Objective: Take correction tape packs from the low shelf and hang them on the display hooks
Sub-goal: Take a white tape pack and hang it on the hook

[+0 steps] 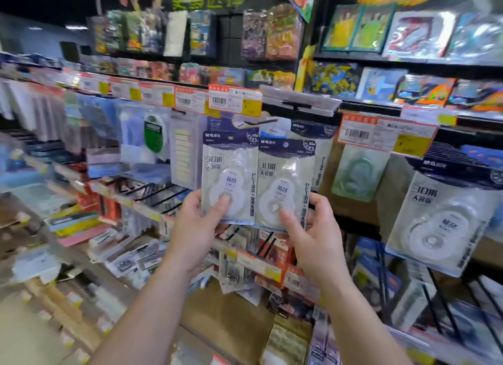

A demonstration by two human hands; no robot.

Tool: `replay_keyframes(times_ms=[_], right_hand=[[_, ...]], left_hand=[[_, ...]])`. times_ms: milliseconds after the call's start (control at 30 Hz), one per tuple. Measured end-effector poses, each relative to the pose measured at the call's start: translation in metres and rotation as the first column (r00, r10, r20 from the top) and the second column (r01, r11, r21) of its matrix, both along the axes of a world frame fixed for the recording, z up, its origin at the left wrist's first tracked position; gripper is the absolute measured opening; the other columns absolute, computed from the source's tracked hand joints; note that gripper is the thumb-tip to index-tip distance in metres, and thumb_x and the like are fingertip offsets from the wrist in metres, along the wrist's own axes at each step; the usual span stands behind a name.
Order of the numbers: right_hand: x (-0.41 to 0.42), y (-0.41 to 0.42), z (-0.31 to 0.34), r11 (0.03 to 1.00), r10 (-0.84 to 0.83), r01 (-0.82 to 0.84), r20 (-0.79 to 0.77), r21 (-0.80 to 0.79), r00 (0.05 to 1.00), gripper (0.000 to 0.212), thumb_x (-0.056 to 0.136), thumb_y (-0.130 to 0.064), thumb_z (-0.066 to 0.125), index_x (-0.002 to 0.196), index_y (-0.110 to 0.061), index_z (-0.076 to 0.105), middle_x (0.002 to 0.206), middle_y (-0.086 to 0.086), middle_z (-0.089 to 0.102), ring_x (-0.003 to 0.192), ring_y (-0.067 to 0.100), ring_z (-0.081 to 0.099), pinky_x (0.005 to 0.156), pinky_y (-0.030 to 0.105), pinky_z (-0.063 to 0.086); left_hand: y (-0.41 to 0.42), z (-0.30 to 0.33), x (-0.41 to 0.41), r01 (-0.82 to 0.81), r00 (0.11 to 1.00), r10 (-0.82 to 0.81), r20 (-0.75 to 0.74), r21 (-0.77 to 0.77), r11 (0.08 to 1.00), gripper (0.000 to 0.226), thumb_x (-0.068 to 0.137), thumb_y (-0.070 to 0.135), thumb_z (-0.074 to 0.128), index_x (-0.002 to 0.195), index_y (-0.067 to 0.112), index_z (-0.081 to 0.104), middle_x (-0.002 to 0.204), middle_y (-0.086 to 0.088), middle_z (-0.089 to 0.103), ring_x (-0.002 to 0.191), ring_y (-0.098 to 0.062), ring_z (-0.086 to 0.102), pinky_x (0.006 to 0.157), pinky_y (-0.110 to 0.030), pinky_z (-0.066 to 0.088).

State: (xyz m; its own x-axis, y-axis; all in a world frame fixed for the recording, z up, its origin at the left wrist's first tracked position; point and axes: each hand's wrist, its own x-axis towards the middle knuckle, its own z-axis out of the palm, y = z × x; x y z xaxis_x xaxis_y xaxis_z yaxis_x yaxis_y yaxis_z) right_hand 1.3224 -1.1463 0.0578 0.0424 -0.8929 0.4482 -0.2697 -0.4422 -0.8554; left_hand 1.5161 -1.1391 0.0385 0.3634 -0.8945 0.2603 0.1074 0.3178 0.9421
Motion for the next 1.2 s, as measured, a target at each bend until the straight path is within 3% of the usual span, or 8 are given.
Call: replay_keyframes(times_ms=[133, 333, 433, 500, 700, 867, 1033, 1200], right_hand=[[0.011, -0.004, 0.003, 0.99, -0.139, 0.139, 0.009, -0.013, 0.99, 0.039, 0.091, -0.036, 0.065, 0.125, -0.031, 0.047, 0.104, -0.017, 0.067, 0.087, -0.004, 0.065, 0.073, 0.018, 0.053], [0.023, -0.004, 0.004, 0.953, -0.299, 0.299, -0.007, -0.042, 0.954, 0.049, 0.091, -0.041, 0.064, 0.134, -0.026, 0.046, 0.118, -0.016, 0.063, 0.1, 0.0, 0.061, 0.084, 0.026, 0.053], [0.03, -0.004, 0.008, 0.945, -0.323, 0.324, 0.011, -0.04, 0.946, 0.041, 0.092, -0.038, 0.065, 0.128, -0.029, 0.049, 0.111, -0.017, 0.065, 0.099, -0.005, 0.062, 0.085, 0.025, 0.053], [0.034, -0.004, 0.009, 0.943, -0.33, 0.331, 0.024, -0.032, 0.944, 0.031, 0.092, -0.035, 0.065, 0.119, -0.035, 0.048, 0.105, -0.018, 0.066, 0.094, -0.008, 0.063, 0.083, 0.026, 0.054], [0.041, -0.005, 0.011, 0.94, -0.341, 0.342, 0.072, -0.006, 0.937, 0.026, 0.092, -0.033, 0.066, 0.11, -0.042, 0.049, 0.106, -0.008, 0.071, 0.094, 0.007, 0.07, 0.084, 0.043, 0.059], [0.044, -0.001, 0.012, 0.928, -0.371, 0.371, 0.076, 0.019, 0.925, 0.035, 0.092, -0.034, 0.066, 0.123, -0.032, 0.05, 0.106, -0.008, 0.071, 0.095, 0.009, 0.07, 0.083, 0.041, 0.059], [0.044, 0.003, 0.017, 0.93, -0.367, 0.366, 0.057, 0.02, 0.929, 0.037, 0.093, -0.034, 0.064, 0.127, -0.027, 0.05, 0.107, -0.01, 0.071, 0.093, 0.003, 0.069, 0.073, 0.024, 0.056], [0.041, 0.0, 0.02, 0.93, -0.367, 0.367, 0.029, 0.016, 0.93, 0.039, 0.092, -0.036, 0.065, 0.127, -0.028, 0.05, 0.109, -0.012, 0.07, 0.097, 0.0, 0.067, 0.085, 0.032, 0.057]], left_hand=[[-0.02, 0.005, 0.011, 0.11, 0.994, -0.11, 0.005, -0.02, 0.994, 0.037, 0.089, 0.034, 0.069, 0.123, 0.022, 0.058, 0.109, 0.003, 0.075, 0.098, -0.014, 0.072, 0.082, -0.034, 0.054], [-0.036, 0.003, 0.023, 0.229, 0.973, -0.229, -0.004, -0.049, 0.972, 0.041, 0.081, 0.04, 0.068, 0.117, 0.024, 0.058, 0.101, 0.009, 0.076, 0.089, -0.006, 0.073, 0.068, -0.023, 0.053], [-0.037, 0.001, 0.03, 0.257, 0.966, -0.257, 0.0, -0.038, 0.966, 0.049, 0.077, 0.044, 0.068, 0.12, 0.024, 0.058, 0.102, 0.01, 0.076, 0.089, -0.005, 0.072, 0.069, -0.025, 0.055], [-0.039, -0.001, 0.034, 0.277, 0.961, -0.278, -0.012, -0.03, 0.96, 0.04, 0.086, 0.035, 0.068, 0.122, 0.022, 0.057, 0.103, 0.009, 0.076, 0.086, -0.003, 0.072, 0.066, -0.022, 0.055], [-0.038, -0.003, 0.045, 0.321, 0.947, -0.321, -0.024, -0.016, 0.947, 0.03, 0.091, 0.031, 0.065, 0.119, 0.025, 0.057, 0.104, 0.008, 0.075, 0.088, -0.005, 0.072, 0.061, -0.019, 0.053], [-0.038, -0.003, 0.049, 0.346, 0.938, -0.347, -0.016, -0.018, 0.938, 0.029, 0.092, 0.029, 0.065, 0.119, 0.025, 0.058, 0.107, 0.007, 0.074, 0.095, -0.01, 0.072, 0.069, -0.023, 0.054], [-0.037, -0.002, 0.045, 0.36, 0.932, -0.361, -0.026, -0.025, 0.933, 0.025, 0.093, 0.027, 0.064, 0.117, 0.026, 0.057, 0.106, 0.007, 0.074, 0.093, -0.009, 0.072, 0.068, -0.022, 0.054], [-0.037, 0.001, 0.035, 0.352, 0.934, -0.354, -0.04, -0.053, 0.935, 0.022, 0.094, 0.026, 0.064, 0.115, 0.027, 0.058, 0.105, 0.007, 0.075, 0.092, -0.01, 0.072, 0.065, -0.022, 0.055]])
